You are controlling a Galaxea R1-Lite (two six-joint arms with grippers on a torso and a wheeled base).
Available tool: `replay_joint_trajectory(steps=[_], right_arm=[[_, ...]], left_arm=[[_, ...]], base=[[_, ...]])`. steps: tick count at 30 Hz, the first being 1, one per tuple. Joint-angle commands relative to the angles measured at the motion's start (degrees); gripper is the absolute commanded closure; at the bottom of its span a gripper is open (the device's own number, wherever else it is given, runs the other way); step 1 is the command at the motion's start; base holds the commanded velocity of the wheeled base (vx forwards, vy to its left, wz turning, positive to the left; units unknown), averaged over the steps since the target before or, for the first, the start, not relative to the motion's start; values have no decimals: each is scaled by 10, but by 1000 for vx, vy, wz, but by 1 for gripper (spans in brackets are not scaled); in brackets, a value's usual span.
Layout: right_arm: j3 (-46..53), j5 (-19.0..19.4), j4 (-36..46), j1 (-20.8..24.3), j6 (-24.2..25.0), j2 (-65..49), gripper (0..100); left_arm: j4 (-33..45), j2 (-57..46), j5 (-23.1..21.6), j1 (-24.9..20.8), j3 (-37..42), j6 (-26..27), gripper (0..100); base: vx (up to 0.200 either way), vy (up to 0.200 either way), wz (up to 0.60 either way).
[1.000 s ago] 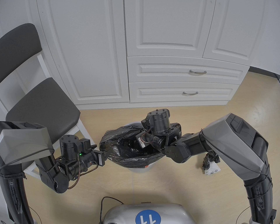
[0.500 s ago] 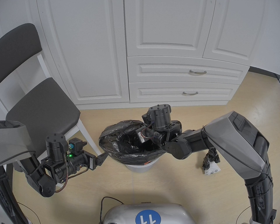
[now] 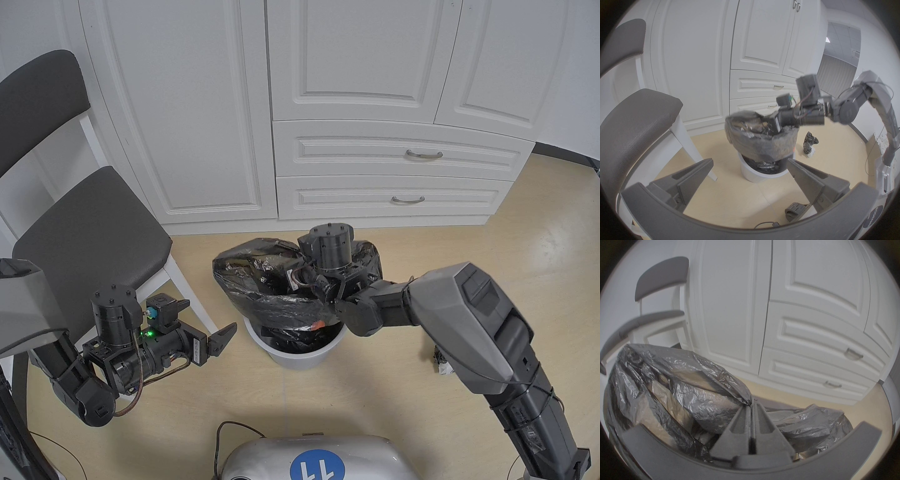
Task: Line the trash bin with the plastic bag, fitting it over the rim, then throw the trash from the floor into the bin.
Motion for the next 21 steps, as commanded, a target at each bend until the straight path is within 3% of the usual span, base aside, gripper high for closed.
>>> replay_joint_trajectory(steps=[1, 9, 15, 18, 21], right_arm=[[-16, 2, -22, -11, 6, 72, 100], [-16, 12, -93, -14, 21, 63, 100], [-16, 14, -74, -5, 20, 42, 100], [-16, 9, -70, 2, 21, 42, 100], [-16, 8, -70, 3, 21, 40, 100]], left_arm=[[-1, 6, -1, 2, -6, -2, 0], [-4, 22, -1, 8, -11, -1, 0], [-3, 58, 10, -38, -39, -3, 0], [6, 92, 53, -72, -94, -27, 0], [28, 140, 149, -109, -170, -111, 0]], base=[[0, 0, 0], [0, 0, 0], [0, 0, 0], [0, 0, 0], [0, 0, 0]])
